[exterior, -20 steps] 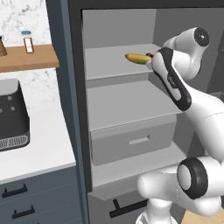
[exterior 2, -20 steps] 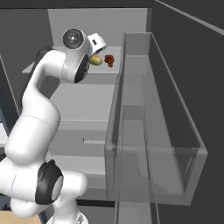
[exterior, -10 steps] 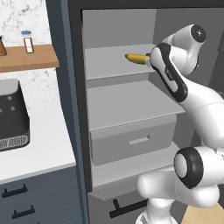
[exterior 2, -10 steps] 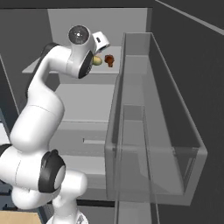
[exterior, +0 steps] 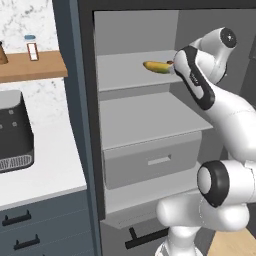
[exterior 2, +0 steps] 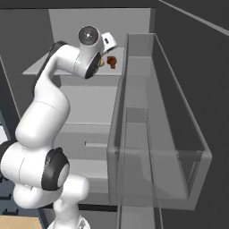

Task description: Place one cucumber and one chicken drumstick in each tupperware on the nearby counter, to pack two identical lunches.

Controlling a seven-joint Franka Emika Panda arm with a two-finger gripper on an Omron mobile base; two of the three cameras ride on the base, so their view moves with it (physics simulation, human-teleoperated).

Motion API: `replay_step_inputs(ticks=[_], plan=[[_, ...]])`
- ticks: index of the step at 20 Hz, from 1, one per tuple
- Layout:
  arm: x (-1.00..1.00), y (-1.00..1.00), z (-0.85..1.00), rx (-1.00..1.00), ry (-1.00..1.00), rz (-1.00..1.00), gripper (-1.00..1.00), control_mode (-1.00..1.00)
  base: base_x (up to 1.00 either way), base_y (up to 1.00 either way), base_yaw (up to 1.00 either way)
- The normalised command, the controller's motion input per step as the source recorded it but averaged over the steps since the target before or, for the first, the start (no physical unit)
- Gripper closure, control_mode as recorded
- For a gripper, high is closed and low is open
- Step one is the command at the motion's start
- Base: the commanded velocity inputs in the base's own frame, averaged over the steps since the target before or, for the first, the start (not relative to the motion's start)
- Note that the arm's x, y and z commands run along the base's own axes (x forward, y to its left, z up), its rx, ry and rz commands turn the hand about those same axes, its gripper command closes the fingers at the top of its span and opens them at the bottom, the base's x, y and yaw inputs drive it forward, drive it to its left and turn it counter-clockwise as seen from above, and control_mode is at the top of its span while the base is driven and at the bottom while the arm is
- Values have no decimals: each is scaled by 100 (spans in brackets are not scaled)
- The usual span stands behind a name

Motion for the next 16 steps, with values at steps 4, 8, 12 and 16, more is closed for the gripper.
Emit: replay_step_inputs(ticks=[4,8,12,16], plan=[[13,-2,-6,0,0,0,-100,-100,0,0,0],[13,0,-6,0,0,0,-100,-100,0,0,0],[21,0,-5,0,0,0,-100,-100,0,0,0],[26,0,-3,0,2,0,-100,-100,0,0,0]])
